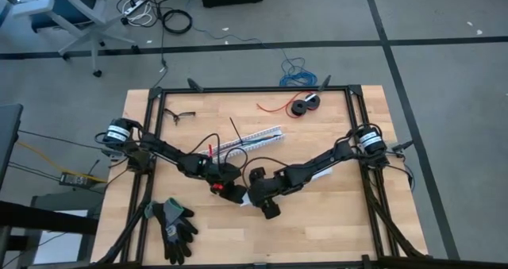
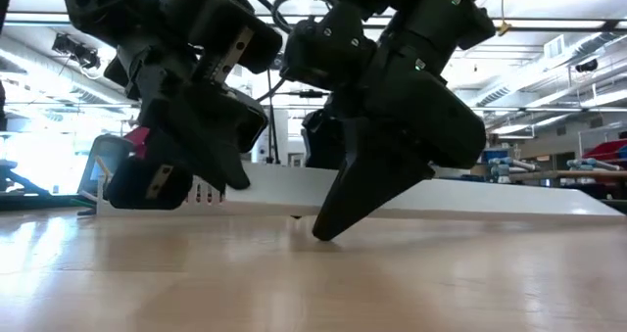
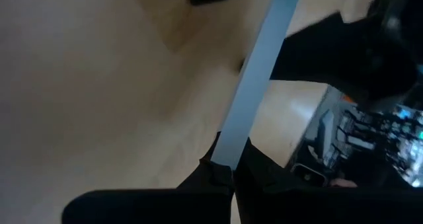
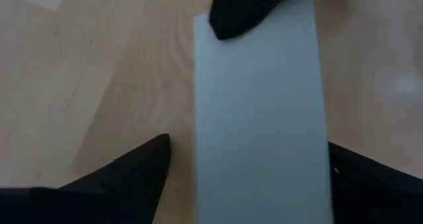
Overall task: Ziptie cables
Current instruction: Close the white cable duct cover
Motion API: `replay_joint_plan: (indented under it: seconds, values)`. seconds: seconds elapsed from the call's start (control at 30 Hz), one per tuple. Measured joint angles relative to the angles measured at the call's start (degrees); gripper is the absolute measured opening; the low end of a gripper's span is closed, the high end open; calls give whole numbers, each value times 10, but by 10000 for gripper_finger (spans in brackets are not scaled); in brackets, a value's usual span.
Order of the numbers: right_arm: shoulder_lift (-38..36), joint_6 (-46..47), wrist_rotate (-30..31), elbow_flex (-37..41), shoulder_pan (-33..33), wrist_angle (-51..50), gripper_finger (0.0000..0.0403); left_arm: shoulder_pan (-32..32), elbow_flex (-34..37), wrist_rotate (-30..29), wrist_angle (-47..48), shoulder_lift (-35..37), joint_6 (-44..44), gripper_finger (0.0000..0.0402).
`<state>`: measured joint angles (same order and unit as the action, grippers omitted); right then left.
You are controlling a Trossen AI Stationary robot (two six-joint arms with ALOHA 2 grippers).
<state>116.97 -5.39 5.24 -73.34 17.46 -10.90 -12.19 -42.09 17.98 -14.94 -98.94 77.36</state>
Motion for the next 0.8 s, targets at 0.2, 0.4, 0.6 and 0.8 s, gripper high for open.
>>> replay_joint_plan:
  seconds: [0.2,0.4,0.6,0.8]
  values:
    - [0,-1,5,0,-1,-1,274,0,0,-10,-4,0,0,4]
    - [0,-3,6,0,-3,-5,205,-3,0,-13,-7,0,-9,5]
    - [0,2,4,1,-3,-21,174,-4,0,-37,-8,0,-35,19]
    - [0,17,6,1,-4,-41,175,-3,0,-58,-7,0,-35,54]
